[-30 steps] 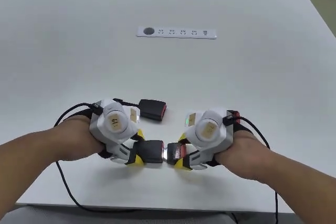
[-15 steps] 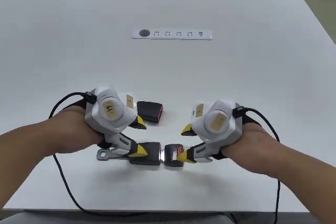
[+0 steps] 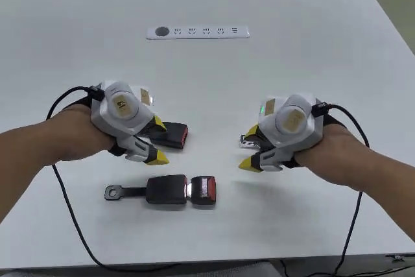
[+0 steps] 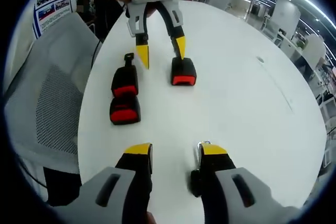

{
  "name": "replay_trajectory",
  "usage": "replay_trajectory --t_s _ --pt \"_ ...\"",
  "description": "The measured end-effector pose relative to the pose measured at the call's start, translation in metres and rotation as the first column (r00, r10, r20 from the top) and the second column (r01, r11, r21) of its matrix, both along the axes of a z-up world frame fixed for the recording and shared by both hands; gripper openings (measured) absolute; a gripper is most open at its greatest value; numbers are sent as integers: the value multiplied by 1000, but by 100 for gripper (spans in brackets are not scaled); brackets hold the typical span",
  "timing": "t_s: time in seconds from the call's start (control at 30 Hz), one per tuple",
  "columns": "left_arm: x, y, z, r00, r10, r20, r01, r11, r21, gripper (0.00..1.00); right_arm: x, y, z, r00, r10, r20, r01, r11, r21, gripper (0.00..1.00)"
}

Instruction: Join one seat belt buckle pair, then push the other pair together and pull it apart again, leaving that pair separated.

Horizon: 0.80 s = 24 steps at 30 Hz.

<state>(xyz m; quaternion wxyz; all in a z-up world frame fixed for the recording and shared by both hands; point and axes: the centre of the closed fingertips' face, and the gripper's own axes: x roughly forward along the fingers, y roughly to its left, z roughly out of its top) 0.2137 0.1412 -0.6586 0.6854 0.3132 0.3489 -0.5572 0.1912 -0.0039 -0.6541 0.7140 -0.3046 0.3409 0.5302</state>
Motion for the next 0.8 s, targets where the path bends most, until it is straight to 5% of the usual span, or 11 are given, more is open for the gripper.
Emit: replay_trajectory --t_s 0.27,0.5,0.8 --pt "24 -7 -2 1000 -19 14 19 1000 8 45 22 -30 -4 999 -29 19 30 999 -40 36" --pt "35 -3 -19 998 -62 19 61 997 43 47 30 -52 -12 999 -45 19 47 995 -86 39" --pt "25 -9 -21 996 -90 -17 90 995 32 38 30 -58 -29 1000 -22 -14 21 993 -114 35"
